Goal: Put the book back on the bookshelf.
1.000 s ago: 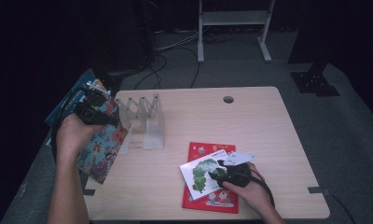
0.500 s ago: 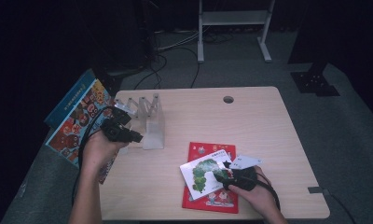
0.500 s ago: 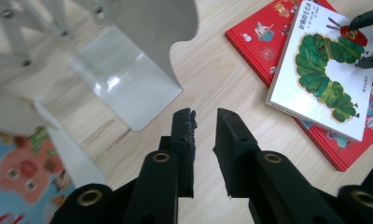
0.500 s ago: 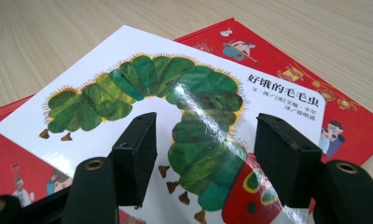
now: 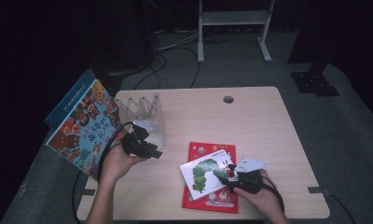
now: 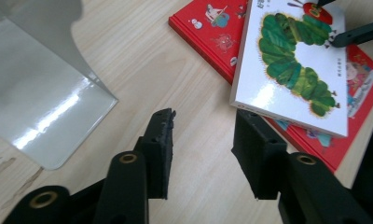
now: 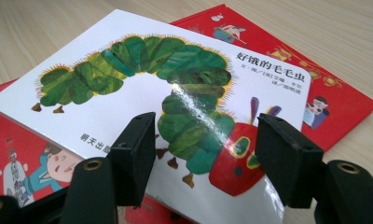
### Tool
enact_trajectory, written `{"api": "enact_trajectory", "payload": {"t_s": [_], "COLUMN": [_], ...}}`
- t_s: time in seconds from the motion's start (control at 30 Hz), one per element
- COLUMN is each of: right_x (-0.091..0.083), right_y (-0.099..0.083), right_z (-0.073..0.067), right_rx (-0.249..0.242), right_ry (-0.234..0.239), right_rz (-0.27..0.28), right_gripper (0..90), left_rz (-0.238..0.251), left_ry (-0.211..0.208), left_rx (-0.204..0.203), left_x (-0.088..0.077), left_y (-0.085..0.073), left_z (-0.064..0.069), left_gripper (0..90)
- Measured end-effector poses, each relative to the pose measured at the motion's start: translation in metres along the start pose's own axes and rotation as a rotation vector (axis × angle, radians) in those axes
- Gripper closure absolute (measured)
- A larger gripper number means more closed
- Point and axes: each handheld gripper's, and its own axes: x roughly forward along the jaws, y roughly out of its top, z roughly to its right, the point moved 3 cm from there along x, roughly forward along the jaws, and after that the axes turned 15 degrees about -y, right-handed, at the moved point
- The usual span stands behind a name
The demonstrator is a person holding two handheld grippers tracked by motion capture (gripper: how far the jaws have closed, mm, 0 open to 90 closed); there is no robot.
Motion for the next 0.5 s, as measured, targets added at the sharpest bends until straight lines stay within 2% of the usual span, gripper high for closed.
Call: {"api": "enact_trajectory", "payload": {"t_s": [0.13,0.3,0.43,0.5], "right_x": [-0.004,-0.009,-0.014,-0.016], "right_y": [-0.003,-0.007,-0.011,-0.013], "right_z": [0.002,0.005,0.008,0.01], "right_rx": [0.004,0.012,0.023,0.029], "right_ry": [-0.013,-0.024,-0.034,-0.039], "right_rz": [-0.002,-0.002,-0.002,-0.006], "right_gripper": [37.4,37.3,36.9,36.9], "left_rz": [-0.021,-0.031,-0.033,-0.03], "left_ry": [0.006,0.013,0.017,0.018], "left_rx": [0.047,0.041,0.055,0.074], "left_x": [0.016,0.031,0.044,0.05], "left_y": [-0.004,-0.007,-0.012,-0.013], "left_z": [0.002,0.005,0.006,0.007], "left_gripper": [51.4,46.4,35.2,32.0]}}
